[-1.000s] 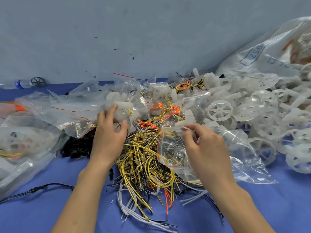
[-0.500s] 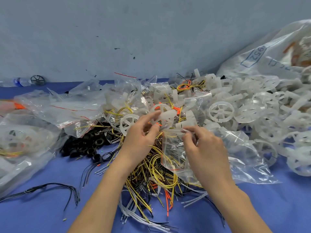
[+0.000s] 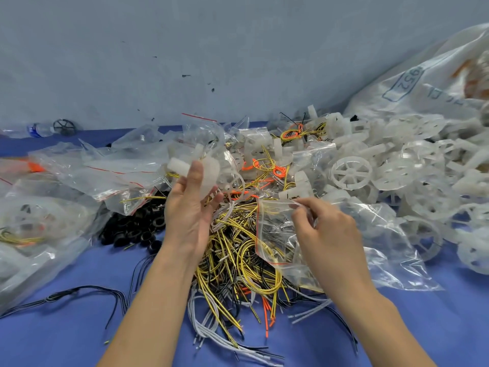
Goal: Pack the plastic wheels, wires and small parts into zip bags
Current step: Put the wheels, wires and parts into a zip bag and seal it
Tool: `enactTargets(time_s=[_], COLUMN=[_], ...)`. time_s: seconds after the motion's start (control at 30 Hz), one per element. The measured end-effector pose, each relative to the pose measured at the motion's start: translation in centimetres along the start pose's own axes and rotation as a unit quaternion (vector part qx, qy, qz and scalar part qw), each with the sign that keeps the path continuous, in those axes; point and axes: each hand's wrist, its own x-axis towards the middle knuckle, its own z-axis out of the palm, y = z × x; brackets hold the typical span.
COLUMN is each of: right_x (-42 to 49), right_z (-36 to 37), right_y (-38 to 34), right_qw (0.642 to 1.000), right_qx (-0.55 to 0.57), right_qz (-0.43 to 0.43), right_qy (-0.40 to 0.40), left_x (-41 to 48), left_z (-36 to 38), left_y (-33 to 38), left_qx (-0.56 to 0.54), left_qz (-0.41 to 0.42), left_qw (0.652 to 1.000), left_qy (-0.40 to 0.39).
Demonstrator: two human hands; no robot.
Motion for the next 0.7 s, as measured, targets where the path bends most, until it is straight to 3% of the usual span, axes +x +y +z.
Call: enactTargets(time_s=[0.2,0.5,0.7], right_x=[0.1,0.0,-0.1], right_z=[0.2,-0.1,-0.3], right_y=[-0.1,-0.5,-1.0], right_qw=[1.000,1.000,0.999], right_qx=[-0.009,0.021,0.052], right_qz=[-0.002,0.007,0.013], right_qy=[0.010,0.003,0.002], left_x=[0.1,-2.0,-5.4], left_z=[-0.7,1.1,1.7], left_y=[0.5,2.8,2.3], left_qx=[-0.003,0.208,0.147], left_qz=[-0.019,0.124,0.006], left_qw=[0.999,0.970,0.983], left_qy=[0.033,-0.006,-0.110])
